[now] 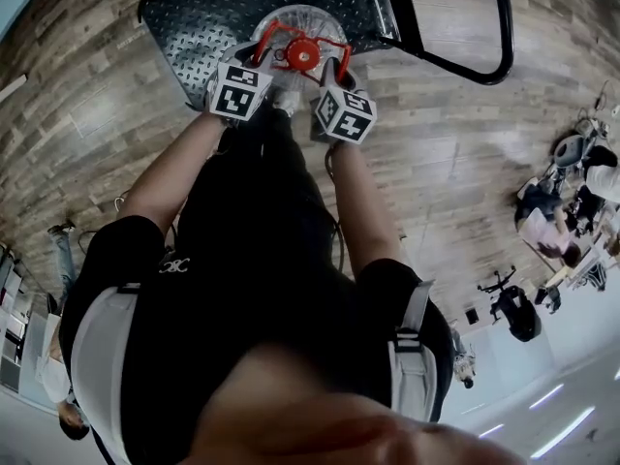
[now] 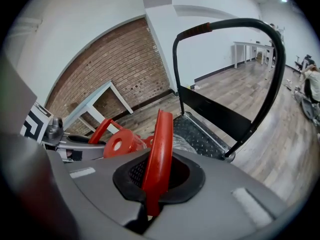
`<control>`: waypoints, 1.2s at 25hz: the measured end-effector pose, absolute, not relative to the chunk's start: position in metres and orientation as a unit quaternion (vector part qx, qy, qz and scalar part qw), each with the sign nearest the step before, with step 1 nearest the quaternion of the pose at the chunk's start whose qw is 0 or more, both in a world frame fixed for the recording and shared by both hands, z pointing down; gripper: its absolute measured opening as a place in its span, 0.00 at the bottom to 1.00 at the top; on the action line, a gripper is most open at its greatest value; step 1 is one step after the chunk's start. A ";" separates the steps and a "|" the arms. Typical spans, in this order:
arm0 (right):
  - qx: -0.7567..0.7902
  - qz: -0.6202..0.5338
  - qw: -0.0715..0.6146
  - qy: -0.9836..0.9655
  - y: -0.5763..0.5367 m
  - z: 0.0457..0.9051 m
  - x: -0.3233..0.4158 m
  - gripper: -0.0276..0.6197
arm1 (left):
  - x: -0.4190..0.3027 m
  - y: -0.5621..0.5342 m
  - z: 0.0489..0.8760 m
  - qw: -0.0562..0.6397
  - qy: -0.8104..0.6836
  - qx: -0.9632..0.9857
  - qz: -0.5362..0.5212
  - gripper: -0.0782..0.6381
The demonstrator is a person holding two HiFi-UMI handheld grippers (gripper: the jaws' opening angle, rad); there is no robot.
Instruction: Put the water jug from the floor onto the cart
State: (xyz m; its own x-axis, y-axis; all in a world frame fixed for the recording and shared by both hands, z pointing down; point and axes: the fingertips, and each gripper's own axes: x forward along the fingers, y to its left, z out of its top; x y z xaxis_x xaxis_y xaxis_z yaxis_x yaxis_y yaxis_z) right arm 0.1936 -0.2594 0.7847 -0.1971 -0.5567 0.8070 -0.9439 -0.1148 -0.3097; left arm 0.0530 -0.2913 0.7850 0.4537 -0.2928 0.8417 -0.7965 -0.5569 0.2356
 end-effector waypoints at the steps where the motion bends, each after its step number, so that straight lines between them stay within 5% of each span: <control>1: 0.594 0.452 0.217 -0.629 -0.257 0.787 0.193 0.07 | 0.050 -0.290 0.788 0.326 -0.342 0.788 0.394 0.22; 11: 0.593 0.476 0.240 -0.604 -0.238 0.800 0.191 0.07 | 0.046 -0.270 0.800 0.428 -0.311 0.763 0.372 0.17; 16: 0.608 0.470 0.226 -0.599 -0.239 0.791 0.198 0.23 | 0.043 -0.268 0.795 0.425 -0.320 0.760 0.373 0.27; 24: 0.628 0.440 0.209 -0.607 -0.237 0.754 0.203 0.30 | 0.026 -0.272 0.766 0.423 -0.362 0.750 0.356 0.32; 27: 0.641 0.420 0.196 -0.612 -0.239 0.731 0.206 0.29 | 0.022 -0.273 0.744 0.407 -0.388 0.750 0.348 0.29; 30: 0.659 0.381 0.193 -0.620 -0.240 0.700 0.208 0.07 | 0.022 -0.271 0.719 0.380 -0.401 0.762 0.338 0.18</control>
State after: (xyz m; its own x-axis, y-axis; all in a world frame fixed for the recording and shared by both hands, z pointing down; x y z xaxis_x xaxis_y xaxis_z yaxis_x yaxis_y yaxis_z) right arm 0.2082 -0.2404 0.7004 -0.0575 -0.6693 0.7408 -0.9632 -0.1578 -0.2174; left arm 0.0224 -0.2714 0.7189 0.4495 -0.3533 0.8204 -0.8681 -0.3894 0.3079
